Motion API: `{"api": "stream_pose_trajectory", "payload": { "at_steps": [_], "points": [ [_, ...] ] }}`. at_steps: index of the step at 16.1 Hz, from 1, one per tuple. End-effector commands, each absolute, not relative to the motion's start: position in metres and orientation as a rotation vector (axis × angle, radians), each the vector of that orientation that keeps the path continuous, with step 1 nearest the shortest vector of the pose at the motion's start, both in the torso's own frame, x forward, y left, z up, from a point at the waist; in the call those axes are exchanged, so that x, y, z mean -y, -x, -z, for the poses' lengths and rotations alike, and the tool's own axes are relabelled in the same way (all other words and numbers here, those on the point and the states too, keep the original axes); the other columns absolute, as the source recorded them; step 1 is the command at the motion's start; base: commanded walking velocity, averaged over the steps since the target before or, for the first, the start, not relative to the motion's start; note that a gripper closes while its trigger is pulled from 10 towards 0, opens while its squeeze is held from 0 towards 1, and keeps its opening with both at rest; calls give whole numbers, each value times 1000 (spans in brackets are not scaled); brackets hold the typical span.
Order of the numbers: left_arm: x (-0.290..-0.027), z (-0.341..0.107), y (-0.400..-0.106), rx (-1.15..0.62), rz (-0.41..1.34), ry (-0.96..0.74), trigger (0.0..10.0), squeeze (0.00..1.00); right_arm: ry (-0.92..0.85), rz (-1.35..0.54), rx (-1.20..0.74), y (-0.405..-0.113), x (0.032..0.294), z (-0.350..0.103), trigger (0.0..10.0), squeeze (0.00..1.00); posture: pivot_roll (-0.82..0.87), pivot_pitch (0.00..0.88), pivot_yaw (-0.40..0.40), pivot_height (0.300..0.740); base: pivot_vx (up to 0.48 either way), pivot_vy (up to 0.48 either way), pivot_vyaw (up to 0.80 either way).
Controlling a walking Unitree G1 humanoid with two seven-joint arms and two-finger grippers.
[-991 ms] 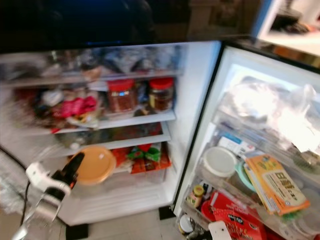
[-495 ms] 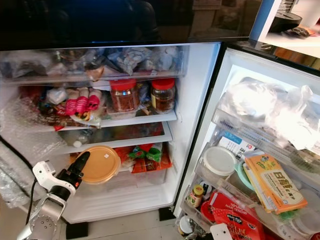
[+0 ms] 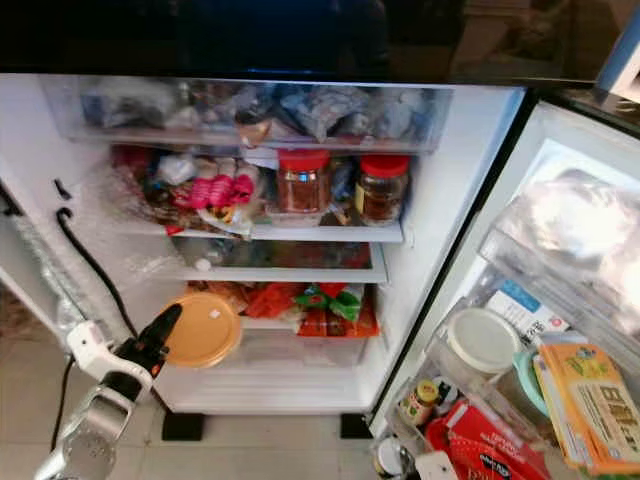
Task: Restocking fridge
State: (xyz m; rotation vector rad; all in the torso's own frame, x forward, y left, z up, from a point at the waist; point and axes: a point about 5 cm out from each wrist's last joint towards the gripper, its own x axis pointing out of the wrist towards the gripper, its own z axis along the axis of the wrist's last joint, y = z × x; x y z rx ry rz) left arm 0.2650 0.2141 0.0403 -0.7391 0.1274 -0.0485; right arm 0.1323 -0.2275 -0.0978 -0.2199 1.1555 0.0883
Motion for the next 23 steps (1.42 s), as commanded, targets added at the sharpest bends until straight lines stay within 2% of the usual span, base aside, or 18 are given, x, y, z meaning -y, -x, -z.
{"api": "stream_pose_trajectory", "payload": {
  "at_steps": [1,14,16,23],
  "points": [
    [-211,-41,-267,-128,59,733,10000,0,230,-52,-1109,-142,237,92,10000,0,-107,0,-53,740,0,0,0],
    [-210,-42,-267,-127,66,726,10000,0,217,-42,-1106,-141,236,92,10000,0,-107,0,-48,740,0,0,63],
    [-210,-42,-267,-127,67,724,10000,0,212,-38,-1103,-141,236,92,10000,0,-106,0,-49,722,0,0,0],
    [-209,-42,-268,-128,67,721,10000,0,204,-33,-1096,-142,236,92,10000,0,-109,0,-49,722,0,0,0]
  ]
}}
